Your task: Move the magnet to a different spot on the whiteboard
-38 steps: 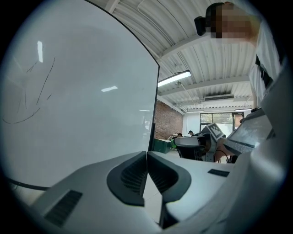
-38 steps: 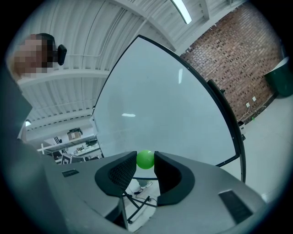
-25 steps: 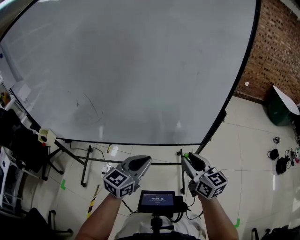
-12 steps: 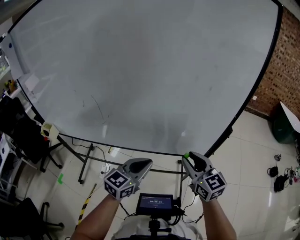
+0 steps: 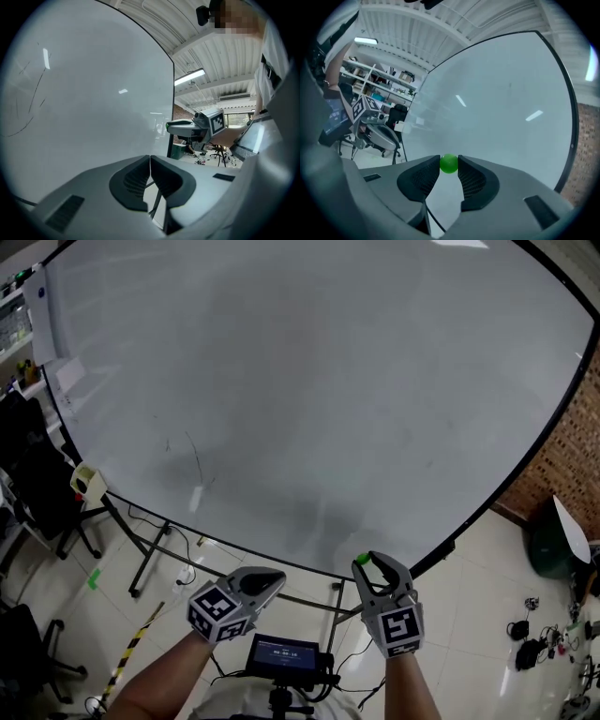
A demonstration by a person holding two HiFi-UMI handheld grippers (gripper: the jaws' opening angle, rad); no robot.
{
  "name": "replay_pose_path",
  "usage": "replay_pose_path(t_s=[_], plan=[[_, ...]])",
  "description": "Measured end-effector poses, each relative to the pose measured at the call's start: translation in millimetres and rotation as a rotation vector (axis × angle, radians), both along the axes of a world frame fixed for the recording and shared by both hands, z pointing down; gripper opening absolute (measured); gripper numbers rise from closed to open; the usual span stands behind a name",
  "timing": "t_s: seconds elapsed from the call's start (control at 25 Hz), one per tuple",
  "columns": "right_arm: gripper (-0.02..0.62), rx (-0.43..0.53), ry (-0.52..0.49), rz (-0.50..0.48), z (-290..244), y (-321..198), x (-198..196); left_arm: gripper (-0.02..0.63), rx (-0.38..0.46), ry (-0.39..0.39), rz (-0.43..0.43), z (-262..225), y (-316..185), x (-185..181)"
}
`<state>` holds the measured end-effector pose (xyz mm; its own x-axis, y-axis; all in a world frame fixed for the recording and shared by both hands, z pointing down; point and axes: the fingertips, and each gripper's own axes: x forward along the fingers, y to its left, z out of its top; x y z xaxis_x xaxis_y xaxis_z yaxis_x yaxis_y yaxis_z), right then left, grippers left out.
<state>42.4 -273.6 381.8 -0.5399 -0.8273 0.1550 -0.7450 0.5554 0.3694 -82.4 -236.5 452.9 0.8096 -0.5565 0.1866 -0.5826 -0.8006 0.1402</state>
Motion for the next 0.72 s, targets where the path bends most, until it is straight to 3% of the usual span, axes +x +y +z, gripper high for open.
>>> replay_pose_path(t_s=[0.24, 0.72], plan=[[0.141, 0.085, 0.216, 0.048, -16, -22, 1, 0.032, -0.004, 0.001, -0.009, 2, -13, -8], [0.141, 0.259, 0.492, 0.139, -58, -54, 3, 0.032, 0.000, 0.026, -0.032, 4, -33, -16]])
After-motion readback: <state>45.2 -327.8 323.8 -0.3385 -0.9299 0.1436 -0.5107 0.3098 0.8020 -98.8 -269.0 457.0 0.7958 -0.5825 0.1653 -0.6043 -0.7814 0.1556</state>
